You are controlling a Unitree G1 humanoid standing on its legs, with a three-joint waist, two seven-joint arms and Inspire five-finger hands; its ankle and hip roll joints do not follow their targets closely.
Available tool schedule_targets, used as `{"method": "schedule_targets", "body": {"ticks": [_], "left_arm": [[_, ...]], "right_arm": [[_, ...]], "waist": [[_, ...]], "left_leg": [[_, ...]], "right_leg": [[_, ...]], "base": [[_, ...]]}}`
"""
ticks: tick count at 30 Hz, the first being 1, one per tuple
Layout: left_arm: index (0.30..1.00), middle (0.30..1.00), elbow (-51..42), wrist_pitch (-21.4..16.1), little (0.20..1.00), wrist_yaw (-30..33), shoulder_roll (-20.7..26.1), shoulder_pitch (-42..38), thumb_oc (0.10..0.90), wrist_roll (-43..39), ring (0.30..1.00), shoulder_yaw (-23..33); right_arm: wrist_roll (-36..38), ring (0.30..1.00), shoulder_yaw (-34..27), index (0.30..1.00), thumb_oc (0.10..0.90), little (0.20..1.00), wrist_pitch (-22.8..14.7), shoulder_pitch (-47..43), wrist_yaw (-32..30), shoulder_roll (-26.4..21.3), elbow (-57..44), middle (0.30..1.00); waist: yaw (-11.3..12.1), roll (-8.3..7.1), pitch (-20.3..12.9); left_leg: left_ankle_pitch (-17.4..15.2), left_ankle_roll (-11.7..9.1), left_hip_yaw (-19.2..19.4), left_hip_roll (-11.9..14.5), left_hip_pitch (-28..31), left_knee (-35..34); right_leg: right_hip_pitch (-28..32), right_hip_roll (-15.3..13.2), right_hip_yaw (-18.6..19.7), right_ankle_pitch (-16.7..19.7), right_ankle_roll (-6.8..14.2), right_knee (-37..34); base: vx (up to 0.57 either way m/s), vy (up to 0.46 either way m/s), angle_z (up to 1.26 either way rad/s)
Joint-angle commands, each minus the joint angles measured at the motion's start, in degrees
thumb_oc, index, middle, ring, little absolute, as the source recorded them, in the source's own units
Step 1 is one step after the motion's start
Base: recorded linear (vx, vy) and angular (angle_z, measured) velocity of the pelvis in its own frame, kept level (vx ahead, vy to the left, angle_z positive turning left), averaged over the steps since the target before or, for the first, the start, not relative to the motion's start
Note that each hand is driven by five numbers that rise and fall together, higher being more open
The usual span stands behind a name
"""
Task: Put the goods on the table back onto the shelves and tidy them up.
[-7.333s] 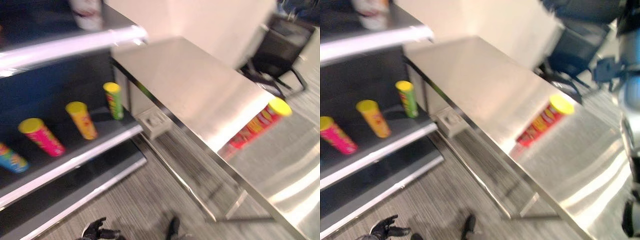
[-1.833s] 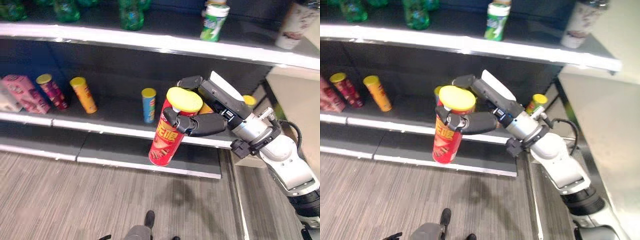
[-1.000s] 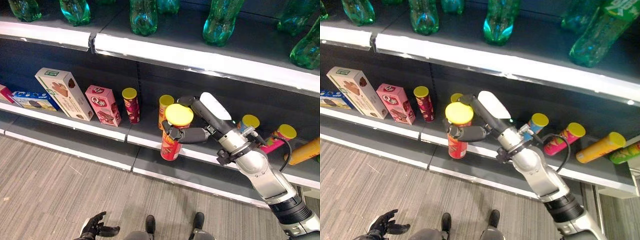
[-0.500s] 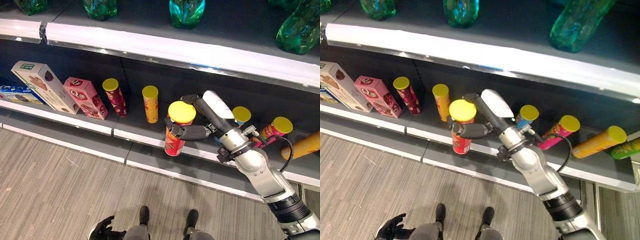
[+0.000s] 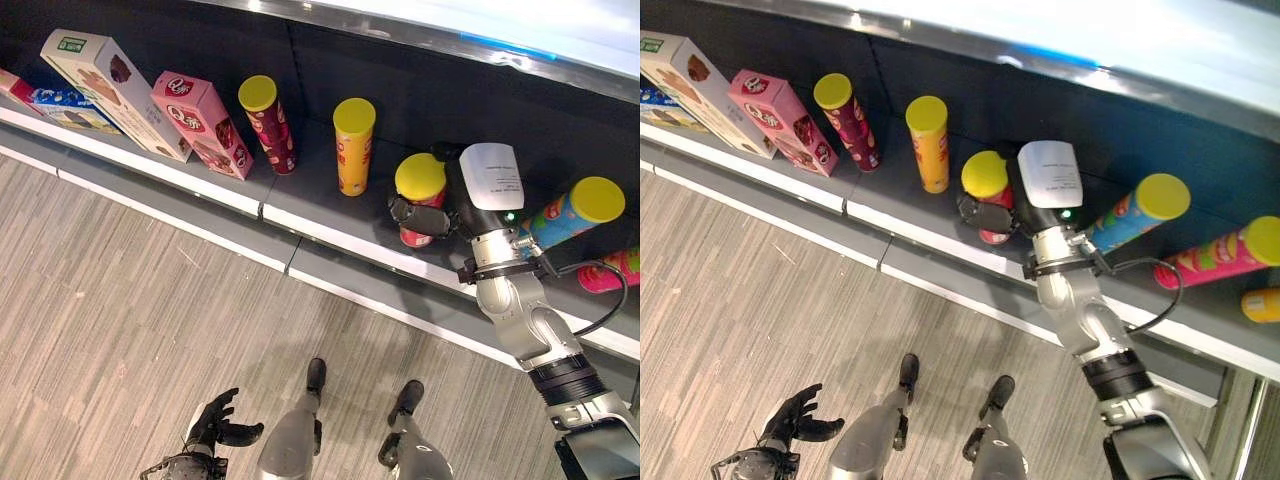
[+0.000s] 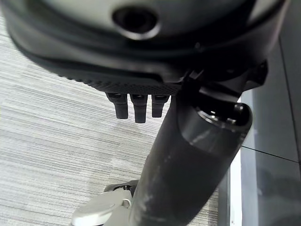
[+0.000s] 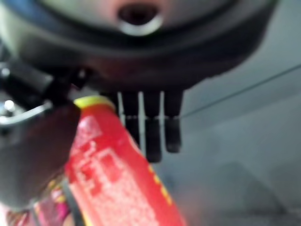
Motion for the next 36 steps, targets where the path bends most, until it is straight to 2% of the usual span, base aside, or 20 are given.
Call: {"method": "schedule_targets", "body": {"ticks": [1, 9, 23, 36], "left_arm": [[0.9, 0.9, 1.4, -2.48, 0.9, 2.19, 4.51, -0.27, 0.8, -0.54, 0.9, -2.63], [0.9, 0.9, 1.76, -2.85, 0.9, 2.56, 4.47, -1.55, 0.8, -0.47, 0.9, -3.42], [0.9, 0.9, 2.63, -3.82, 0.9, 3.68, 3.85, -2.82, 0.8, -0.96, 0.9, -4.85], [0.9, 0.9, 4.85, -4.33, 0.9, 4.14, 3.53, -3.88, 0.8, -0.5, 0.9, -5.38]], "right_arm": [[0.32, 0.3, -3.33, 0.3, 0.4, 0.3, -0.98, -9.82, -9.24, -0.99, -3.66, 0.3], [2.34, 0.3, -5.63, 0.3, 0.4, 0.3, -0.07, -9.51, -12.04, -1.14, -1.31, 0.3], [9.75, 0.3, -6.71, 0.3, 0.4, 0.3, -0.49, -9.23, -16.03, 2.79, 6.82, 0.3], [9.86, 0.3, -7.11, 0.3, 0.4, 0.3, 0.66, -10.74, -18.95, 0.14, 10.66, 0.3]], "waist": [[0.72, -2.11, -4.33], [0.97, -1.56, -3.58], [0.43, -0.13, -2.33], [0.06, 0.29, -1.9]], "left_leg": [[-0.77, -1.16, 0.97, 0.39, -2.88, -0.53], [-0.52, -1.13, 0.04, -0.57, -3.93, -0.6], [-0.39, -0.8, -0.21, -1.56, -4.63, -0.6], [-0.18, -0.93, -0.78, -1.95, -5.51, -0.6]], "right_leg": [[0.47, -8.45, -0.67, -0.06, 7.17, 3.4], [0.24, -9.55, -1.8, 0.02, 7.45, 4.06], [-0.82, -10.82, -2.12, 0.39, 7.92, 4.77], [-1.12, -11.32, -2.97, 0.5, 8.12, 5.04]], "base": [[-0.02, 0.019, 0.04], [0.0, 0.022, 0.09], [0.0, 0.007, 0.02], [0.0, -0.002, 0.02]]}}
